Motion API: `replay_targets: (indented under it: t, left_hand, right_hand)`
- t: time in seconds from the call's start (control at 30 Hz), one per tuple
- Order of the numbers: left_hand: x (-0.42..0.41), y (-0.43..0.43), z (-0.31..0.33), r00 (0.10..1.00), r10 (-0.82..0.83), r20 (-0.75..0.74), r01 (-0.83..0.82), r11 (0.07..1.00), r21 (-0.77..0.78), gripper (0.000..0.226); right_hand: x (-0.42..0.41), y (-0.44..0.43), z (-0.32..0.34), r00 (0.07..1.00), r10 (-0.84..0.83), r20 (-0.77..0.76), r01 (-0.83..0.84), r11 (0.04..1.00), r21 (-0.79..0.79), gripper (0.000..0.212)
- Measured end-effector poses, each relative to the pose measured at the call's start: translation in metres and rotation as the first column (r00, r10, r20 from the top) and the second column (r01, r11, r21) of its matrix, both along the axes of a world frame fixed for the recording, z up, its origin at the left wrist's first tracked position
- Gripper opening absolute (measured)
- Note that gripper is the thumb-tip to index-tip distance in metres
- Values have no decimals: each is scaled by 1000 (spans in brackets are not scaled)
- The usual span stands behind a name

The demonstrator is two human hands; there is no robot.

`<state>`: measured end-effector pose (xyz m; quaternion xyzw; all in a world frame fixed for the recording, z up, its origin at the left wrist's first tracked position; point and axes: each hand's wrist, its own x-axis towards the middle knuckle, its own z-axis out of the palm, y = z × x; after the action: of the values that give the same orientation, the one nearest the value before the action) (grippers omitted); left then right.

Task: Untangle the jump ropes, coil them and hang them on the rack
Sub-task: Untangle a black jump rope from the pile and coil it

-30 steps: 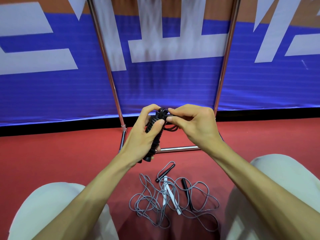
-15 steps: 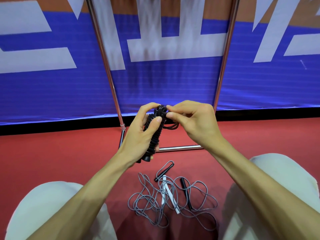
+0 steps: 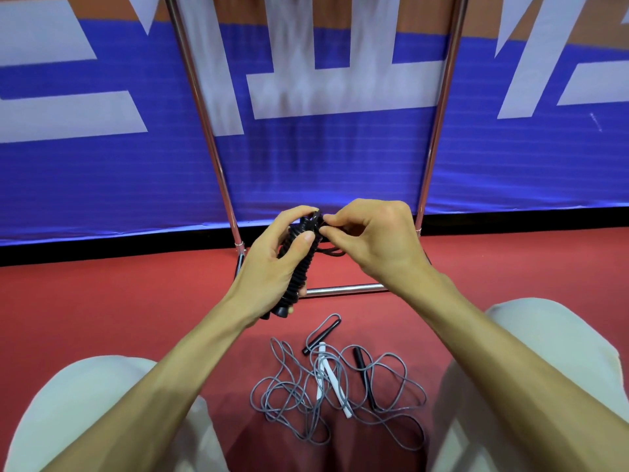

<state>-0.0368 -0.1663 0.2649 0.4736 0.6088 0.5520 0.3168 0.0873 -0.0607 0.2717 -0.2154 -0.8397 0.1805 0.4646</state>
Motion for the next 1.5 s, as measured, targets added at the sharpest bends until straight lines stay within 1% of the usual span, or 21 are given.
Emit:
replay_targets:
  t: [0.07,0.1,0.13,0.2,0.23,0.27,0.33,0.43,0.5,0.57,0.63,0.7,0.77,0.83,0.9,1.0,1.13,1.23,1.3,1.43,1.5]
  left_hand:
    - [0,0,0,1000,4,-17,-4,1000,-1,28]
    - [0,0,1,1000,-1,-18,1,1000,6,28]
    - [-1,0,1,1000,-7,-12,7,1000,15,27]
    - [-1,-1,2,1000,-22,17,22,999,23,27]
    - [-2,-2,3,999,-29,34,28,999,23,27]
    - [-2,-2,3,998,-37,47,36,999,21,27]
    - [-2,-4,4,997,-51,55,50,999,11,27]
    - [-4,-7,4,997,-66,42,67,998,-22,28]
    - [-7,-9,6,997,-73,22,73,997,-37,28]
    - [-8,-9,7,998,-67,7,67,997,-39,28]
    - [-9,-7,7,998,-55,11,55,998,-21,29]
    - [-9,-5,6,999,-42,23,42,999,-2,30]
    - [-8,-3,4,998,-35,48,35,999,8,30]
    - [-8,-2,3,997,-22,75,21,1000,17,29]
    - [-9,-2,1,996,-3,92,3,1000,10,29]
    - [-11,-2,0,997,12,75,-12,1000,-2,29]
    - [-10,-1,1,1000,-26,3,26,1000,-5,31]
    - [-10,0,0,997,-57,-48,55,998,-27,32]
    - [-9,2,-2,998,-51,-42,50,999,-17,32]
    - [-7,5,-3,999,13,39,-15,999,51,32]
    - [-9,6,-4,996,39,77,-41,999,32,30]
  right_hand:
    - [-2,3,-6,999,-4,-38,9,992,129,7]
    - [-3,4,-9,998,-7,-69,16,991,135,7]
    - [-4,3,-10,994,-17,-105,26,996,88,7]
    - [-4,2,-11,983,-28,-181,9,994,-105,9]
    - [-5,2,-11,979,-18,-205,-16,987,-160,9]
    - [-5,2,-12,977,-4,-212,-27,989,-146,10]
    - [-6,2,-16,982,27,-185,-26,1000,11,9]
    - [-5,4,-22,990,74,-117,-42,966,256,9]
    - [-7,2,-24,991,58,-118,-24,961,274,9]
    - [-11,-2,-22,985,36,-167,-7,985,171,9]
    - [-16,-10,-17,974,-17,-227,5,999,-54,7]
    - [-20,-16,-12,969,-72,-235,-9,946,-325,7]
    - [-21,-18,-8,969,-80,-233,-36,889,-456,9]
    - [-20,-18,-5,976,-45,-215,-61,885,-463,8]
    - [-17,-16,-3,990,8,-142,-65,913,-403,2]
    - [-12,-13,-4,997,33,-63,-52,941,-334,7]
    - [-10,-12,-7,994,-29,-105,-7,945,-328,2]
    - [-11,-14,-9,990,-31,-139,8,986,-164,2]
    - [-14,-16,-10,989,-27,-143,8,992,-128,1]
    - [-16,-15,-1,982,-72,-175,-4,916,-402,9]
    - [-15,-12,2,984,-80,-158,-4,881,-473,11]
